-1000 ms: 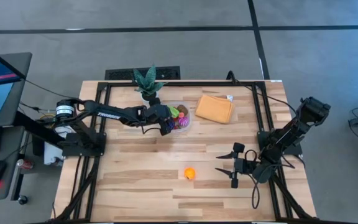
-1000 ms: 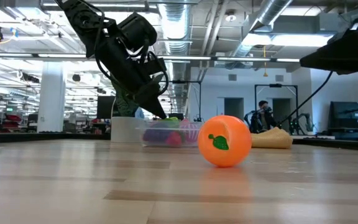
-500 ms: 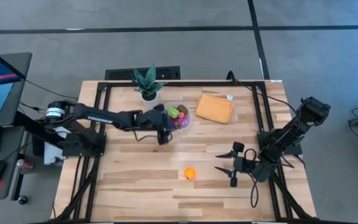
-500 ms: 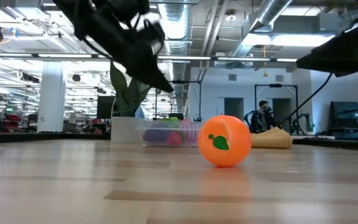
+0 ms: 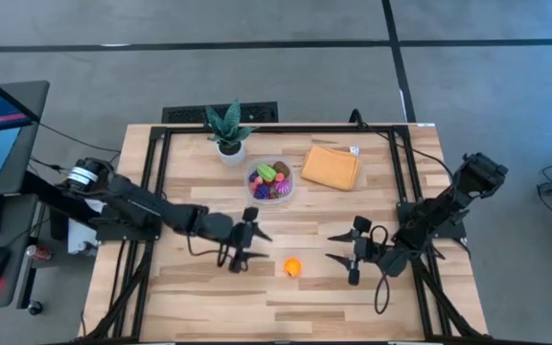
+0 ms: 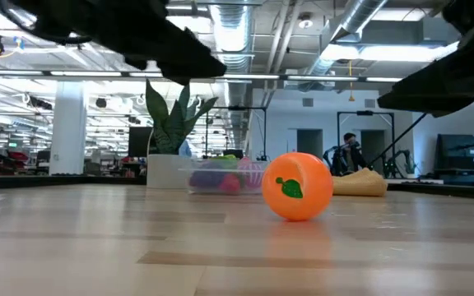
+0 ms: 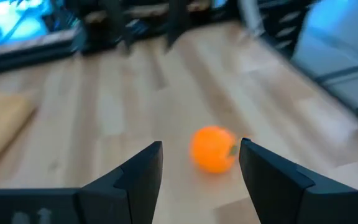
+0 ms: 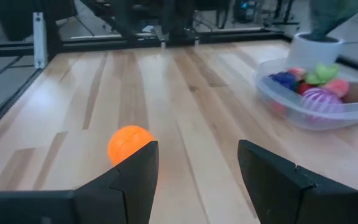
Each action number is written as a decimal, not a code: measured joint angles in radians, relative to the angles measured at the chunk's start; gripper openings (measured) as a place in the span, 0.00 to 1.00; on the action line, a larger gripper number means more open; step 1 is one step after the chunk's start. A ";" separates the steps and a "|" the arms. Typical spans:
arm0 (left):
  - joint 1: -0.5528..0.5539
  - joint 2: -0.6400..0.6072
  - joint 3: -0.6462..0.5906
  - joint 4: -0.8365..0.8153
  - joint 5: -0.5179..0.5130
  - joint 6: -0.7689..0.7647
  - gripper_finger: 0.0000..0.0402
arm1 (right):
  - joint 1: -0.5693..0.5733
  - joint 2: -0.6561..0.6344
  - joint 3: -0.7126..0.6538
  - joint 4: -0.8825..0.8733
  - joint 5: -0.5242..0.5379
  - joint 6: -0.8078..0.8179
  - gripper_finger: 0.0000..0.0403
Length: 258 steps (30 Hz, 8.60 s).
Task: Pick and placing Produce into tupperware
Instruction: Put the orange into the transparent bin
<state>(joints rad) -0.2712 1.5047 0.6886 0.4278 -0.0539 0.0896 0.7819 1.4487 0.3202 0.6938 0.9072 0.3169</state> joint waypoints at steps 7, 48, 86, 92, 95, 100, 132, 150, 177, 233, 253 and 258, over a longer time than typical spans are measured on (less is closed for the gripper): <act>-0.065 0.024 -0.100 0.180 -0.056 -0.063 0.51 | -0.044 0.006 0.000 0.041 -0.122 -0.012 0.61; -0.197 0.199 -0.099 0.241 -0.119 -0.139 0.51 | -0.181 0.364 0.180 0.291 -0.395 -0.078 0.78; -0.197 0.199 -0.099 0.235 -0.142 -0.147 0.51 | -0.262 0.373 0.306 0.099 -0.436 -0.047 0.96; -0.197 0.199 -0.099 0.233 -0.141 -0.147 0.51 | -0.275 0.414 0.308 0.121 -0.439 -0.033 0.96; -0.197 0.199 -0.099 0.229 -0.142 -0.150 0.51 | -0.275 0.455 0.324 0.180 -0.450 -0.049 0.96; -0.197 0.199 -0.099 0.216 -0.143 -0.159 0.51 | -0.281 0.532 0.359 0.183 -0.471 -0.054 0.96; -0.197 0.199 -0.099 0.205 -0.145 -0.160 0.51 | -0.307 0.632 0.387 0.185 -0.535 0.027 0.89; -0.197 0.199 -0.099 0.205 -0.145 -0.160 0.51 | -0.308 0.632 0.386 0.175 -0.536 0.033 0.69; -0.197 0.199 -0.099 0.190 -0.145 -0.160 0.51 | -0.306 0.634 0.396 0.178 -0.557 0.024 0.53; -0.197 0.199 -0.099 0.181 -0.145 -0.165 0.51 | -0.341 0.629 0.409 0.138 -0.775 0.052 0.66; -0.197 0.199 -0.099 0.181 -0.145 -0.165 0.51 | -0.341 0.632 0.406 0.142 -0.774 0.050 0.60; -0.197 0.199 -0.099 0.182 -0.145 -0.165 0.51 | -0.341 0.632 0.405 0.156 -0.772 0.043 0.54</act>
<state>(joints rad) -0.4679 1.7035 0.5892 0.6094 -0.1986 -0.0757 0.4412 2.0811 0.7254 0.8501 0.1352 0.3599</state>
